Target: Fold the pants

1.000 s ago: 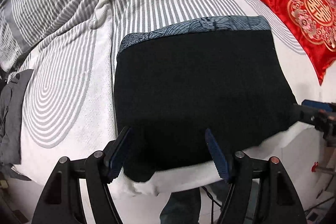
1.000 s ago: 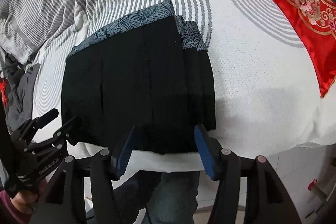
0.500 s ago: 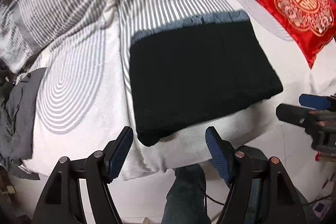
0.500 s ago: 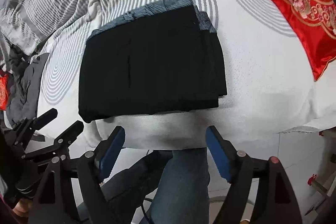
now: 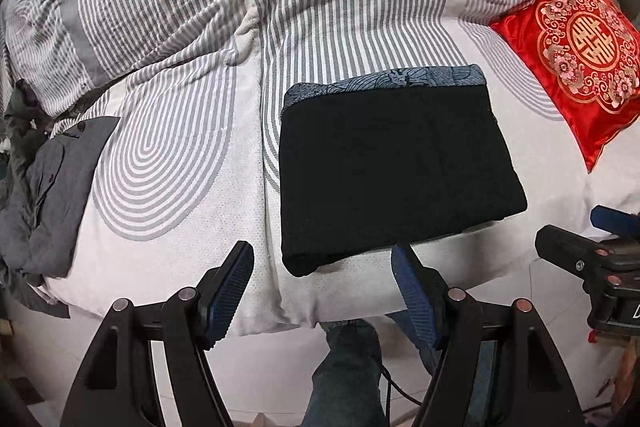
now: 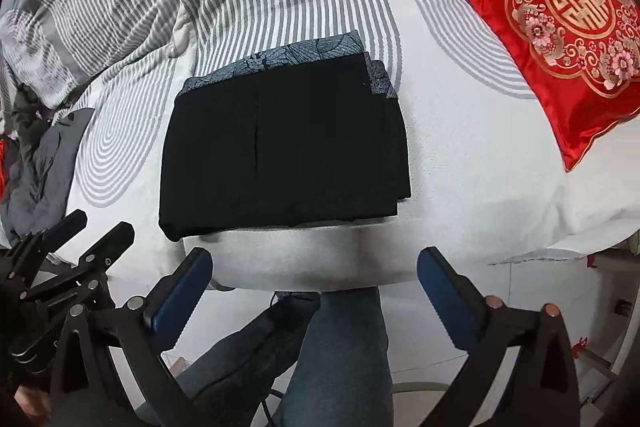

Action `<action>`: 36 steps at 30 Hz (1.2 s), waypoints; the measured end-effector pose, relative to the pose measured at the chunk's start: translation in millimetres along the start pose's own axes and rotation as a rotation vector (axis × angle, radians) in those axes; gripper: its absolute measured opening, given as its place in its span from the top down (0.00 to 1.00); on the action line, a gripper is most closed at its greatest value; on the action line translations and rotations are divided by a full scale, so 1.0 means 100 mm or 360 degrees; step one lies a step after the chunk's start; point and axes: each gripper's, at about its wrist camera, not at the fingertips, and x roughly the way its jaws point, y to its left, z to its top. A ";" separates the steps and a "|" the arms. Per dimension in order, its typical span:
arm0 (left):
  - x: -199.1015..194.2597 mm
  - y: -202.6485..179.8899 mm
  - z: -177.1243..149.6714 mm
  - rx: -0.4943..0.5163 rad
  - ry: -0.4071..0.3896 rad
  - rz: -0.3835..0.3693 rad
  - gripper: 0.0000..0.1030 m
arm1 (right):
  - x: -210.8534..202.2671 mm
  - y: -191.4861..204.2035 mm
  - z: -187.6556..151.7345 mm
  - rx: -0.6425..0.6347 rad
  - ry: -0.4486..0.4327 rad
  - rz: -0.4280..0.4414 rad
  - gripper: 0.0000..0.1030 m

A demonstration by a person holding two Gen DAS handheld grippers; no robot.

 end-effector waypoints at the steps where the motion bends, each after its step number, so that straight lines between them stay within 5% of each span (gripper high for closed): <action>1: -0.01 -0.01 0.00 0.0007 -0.0002 0.0003 0.30 | 0.00 0.01 0.01 -0.0004 -0.0001 -0.0002 0.01; 36: -0.20 -0.37 0.24 -0.0153 0.0097 0.0178 0.30 | -0.05 -0.16 0.50 -0.0217 0.0129 0.0133 0.01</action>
